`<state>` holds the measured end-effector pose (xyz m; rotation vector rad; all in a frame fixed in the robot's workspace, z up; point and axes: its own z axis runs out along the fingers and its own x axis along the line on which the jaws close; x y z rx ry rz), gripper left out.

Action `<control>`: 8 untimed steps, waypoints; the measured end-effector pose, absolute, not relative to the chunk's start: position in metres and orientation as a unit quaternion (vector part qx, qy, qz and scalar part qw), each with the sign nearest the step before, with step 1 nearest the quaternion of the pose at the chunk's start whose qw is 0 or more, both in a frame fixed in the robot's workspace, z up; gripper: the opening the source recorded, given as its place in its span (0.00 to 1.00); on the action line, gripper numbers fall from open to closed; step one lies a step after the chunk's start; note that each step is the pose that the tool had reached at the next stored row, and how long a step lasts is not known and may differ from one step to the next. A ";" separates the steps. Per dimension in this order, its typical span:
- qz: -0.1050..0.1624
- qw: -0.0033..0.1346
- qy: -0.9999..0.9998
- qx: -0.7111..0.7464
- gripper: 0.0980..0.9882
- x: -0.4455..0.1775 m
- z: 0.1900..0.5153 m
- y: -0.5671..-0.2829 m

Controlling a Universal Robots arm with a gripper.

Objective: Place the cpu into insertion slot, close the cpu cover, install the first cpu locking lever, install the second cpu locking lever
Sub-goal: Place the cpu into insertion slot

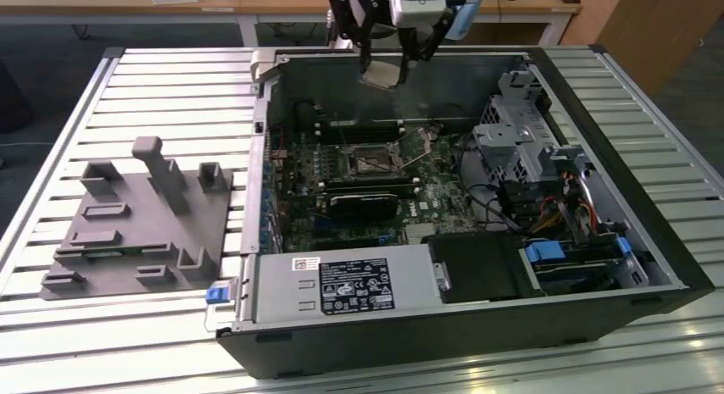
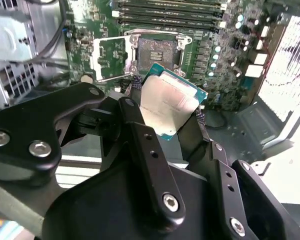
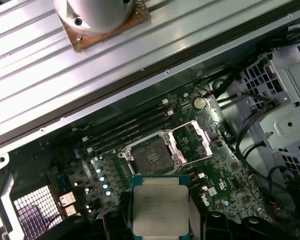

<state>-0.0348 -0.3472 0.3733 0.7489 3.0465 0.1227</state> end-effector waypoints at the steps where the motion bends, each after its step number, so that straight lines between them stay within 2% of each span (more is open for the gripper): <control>1: 0.039 0.001 0.968 0.247 0.49 -0.035 0.373 -0.347; 8: 0.039 0.004 0.952 0.303 0.49 -0.035 0.372 -0.347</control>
